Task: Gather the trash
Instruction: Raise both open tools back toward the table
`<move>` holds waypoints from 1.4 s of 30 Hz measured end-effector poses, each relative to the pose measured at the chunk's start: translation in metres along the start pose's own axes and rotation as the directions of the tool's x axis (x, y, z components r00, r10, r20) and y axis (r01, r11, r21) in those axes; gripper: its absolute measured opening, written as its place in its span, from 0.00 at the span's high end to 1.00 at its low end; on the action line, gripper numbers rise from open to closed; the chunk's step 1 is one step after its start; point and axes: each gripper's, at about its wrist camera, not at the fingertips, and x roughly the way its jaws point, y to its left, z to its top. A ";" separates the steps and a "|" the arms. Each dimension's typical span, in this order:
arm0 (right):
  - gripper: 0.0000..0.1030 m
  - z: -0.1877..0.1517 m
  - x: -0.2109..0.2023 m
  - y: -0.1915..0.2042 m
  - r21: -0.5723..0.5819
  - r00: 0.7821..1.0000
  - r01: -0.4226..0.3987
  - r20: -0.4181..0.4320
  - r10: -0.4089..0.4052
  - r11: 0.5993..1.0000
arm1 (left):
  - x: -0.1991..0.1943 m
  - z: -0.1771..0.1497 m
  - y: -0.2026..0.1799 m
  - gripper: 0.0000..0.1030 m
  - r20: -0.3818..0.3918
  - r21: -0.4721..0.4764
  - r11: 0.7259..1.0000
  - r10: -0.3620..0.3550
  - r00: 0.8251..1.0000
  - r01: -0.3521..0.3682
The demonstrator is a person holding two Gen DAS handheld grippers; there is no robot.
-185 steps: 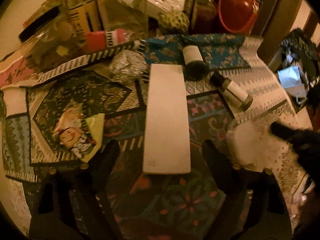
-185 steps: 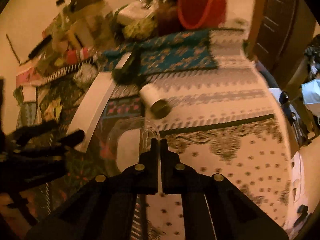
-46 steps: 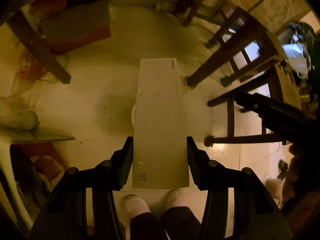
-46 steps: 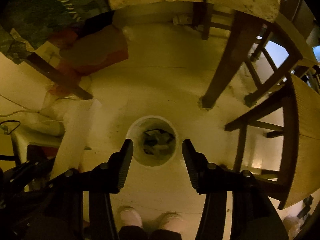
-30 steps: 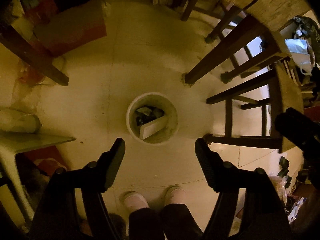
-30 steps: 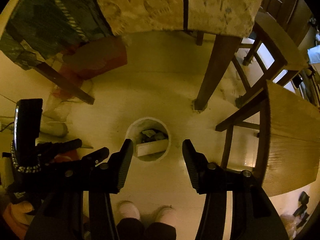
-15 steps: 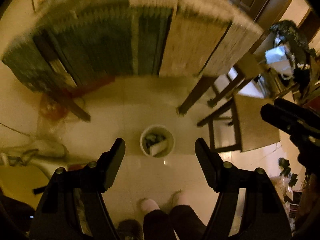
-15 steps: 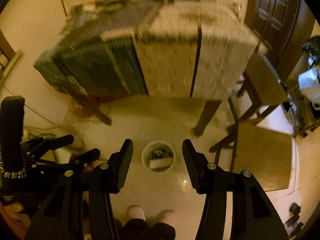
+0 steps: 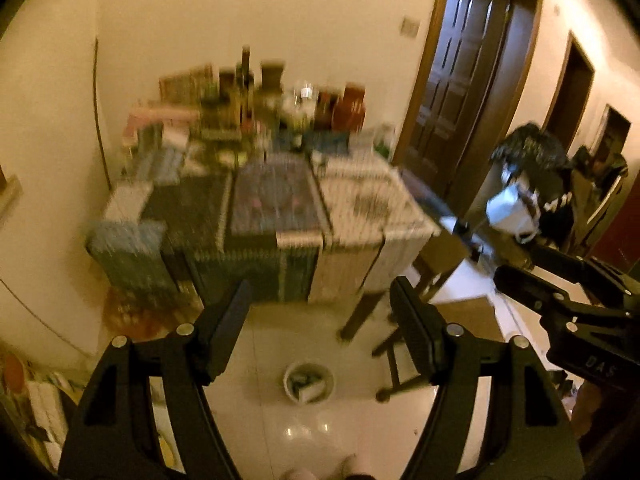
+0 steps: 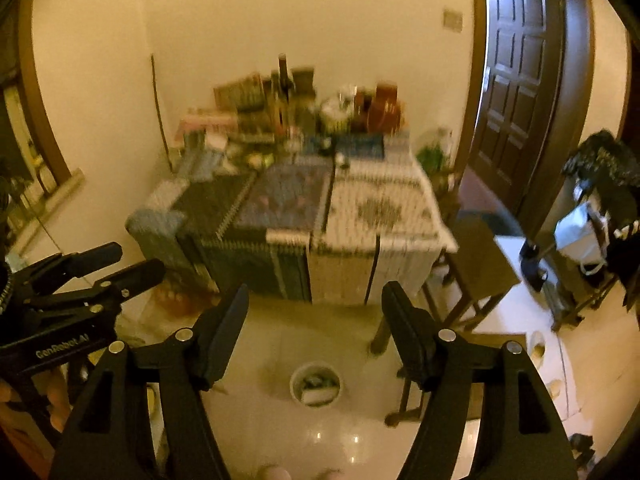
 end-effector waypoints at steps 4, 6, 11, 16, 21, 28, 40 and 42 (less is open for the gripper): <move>0.26 0.018 -0.044 0.011 -0.014 0.991 0.018 0.133 -0.016 1.000 | -0.054 0.019 0.004 0.31 0.120 0.022 1.000 0.010 0.993 -0.013; 0.26 0.025 -0.060 0.018 -0.026 0.983 0.036 0.181 -0.031 0.999 | -0.073 0.024 0.008 0.28 0.158 0.020 1.000 0.007 0.987 -0.010; 0.08 0.032 -0.083 0.026 -0.028 0.956 0.076 0.285 -0.065 0.997 | -0.111 0.033 0.016 0.09 0.258 0.017 1.000 0.006 0.966 -0.011; 0.03 0.036 -0.081 0.025 -0.012 0.942 0.104 0.322 -0.094 0.995 | -0.116 0.042 0.016 0.04 0.289 0.029 1.000 0.003 0.957 -0.011; 0.03 0.045 -0.061 0.014 0.007 0.950 0.084 0.301 -0.082 0.996 | -0.102 0.051 0.017 0.04 0.293 0.039 0.999 0.016 0.956 -0.029; 0.03 0.067 -0.031 -0.008 0.011 0.952 0.079 0.296 -0.078 0.997 | -0.053 0.082 0.018 0.04 0.278 0.029 0.998 0.041 0.960 -0.051; 0.03 0.152 0.053 -0.059 -0.048 0.965 0.021 0.262 -0.007 0.999 | 0.055 0.176 0.005 0.04 0.257 -0.039 0.993 0.120 0.959 -0.114; 0.03 0.164 0.068 -0.069 -0.060 0.968 0.009 0.249 0.007 0.998 | 0.074 0.190 0.004 0.04 0.249 -0.061 0.989 0.143 0.958 -0.132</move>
